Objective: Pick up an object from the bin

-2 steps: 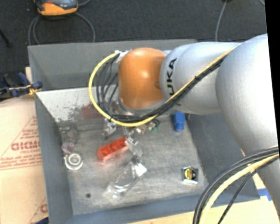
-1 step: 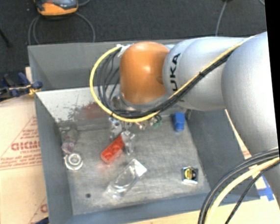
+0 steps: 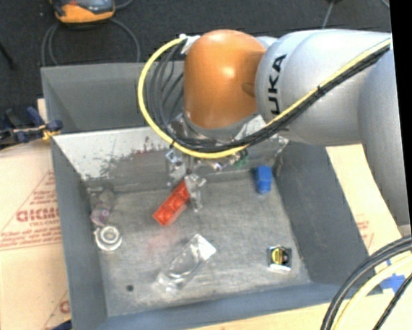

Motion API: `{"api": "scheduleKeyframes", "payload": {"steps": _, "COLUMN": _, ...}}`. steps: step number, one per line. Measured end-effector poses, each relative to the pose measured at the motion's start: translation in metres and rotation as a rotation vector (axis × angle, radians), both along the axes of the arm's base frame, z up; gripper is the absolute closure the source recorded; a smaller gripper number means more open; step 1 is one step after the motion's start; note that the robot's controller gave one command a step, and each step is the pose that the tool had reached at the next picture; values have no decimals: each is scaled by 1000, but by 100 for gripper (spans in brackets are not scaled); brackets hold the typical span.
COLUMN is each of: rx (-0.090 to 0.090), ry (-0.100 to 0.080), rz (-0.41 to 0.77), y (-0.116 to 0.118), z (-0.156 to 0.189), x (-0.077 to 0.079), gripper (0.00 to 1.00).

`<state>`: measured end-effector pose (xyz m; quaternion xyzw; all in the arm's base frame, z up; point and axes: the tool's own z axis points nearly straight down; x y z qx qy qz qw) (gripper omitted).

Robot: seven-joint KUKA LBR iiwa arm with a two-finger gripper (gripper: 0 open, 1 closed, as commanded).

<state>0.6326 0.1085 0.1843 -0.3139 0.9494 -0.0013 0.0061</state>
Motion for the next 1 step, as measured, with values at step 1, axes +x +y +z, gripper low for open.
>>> {"api": "scheduleKeyframes", "payload": {"steps": 1, "rx": 1, "ry": 5, "rz": -5, "y": 0, "z": 2, "x": 2, "gripper": 100}}
